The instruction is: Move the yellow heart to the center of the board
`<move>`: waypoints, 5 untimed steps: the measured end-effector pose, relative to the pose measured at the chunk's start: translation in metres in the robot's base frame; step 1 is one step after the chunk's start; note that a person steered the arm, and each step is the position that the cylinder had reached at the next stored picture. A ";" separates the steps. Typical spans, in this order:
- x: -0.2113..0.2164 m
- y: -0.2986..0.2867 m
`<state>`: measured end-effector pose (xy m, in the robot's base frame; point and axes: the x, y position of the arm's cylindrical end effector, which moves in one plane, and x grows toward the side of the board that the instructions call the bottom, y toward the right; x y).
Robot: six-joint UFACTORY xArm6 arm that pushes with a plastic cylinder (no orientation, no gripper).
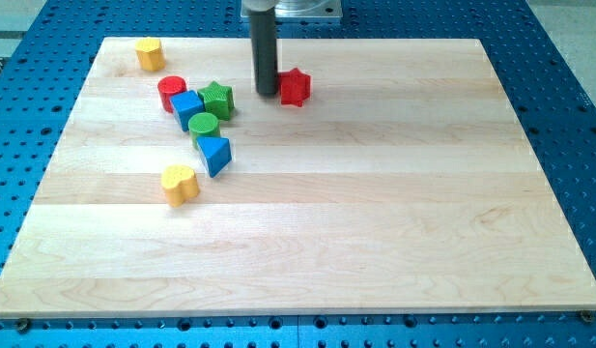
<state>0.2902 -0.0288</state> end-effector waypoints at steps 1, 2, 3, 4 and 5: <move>-0.044 0.013; 0.016 0.064; 0.072 0.001; 0.170 0.042; 0.251 -0.030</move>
<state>0.5409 -0.0587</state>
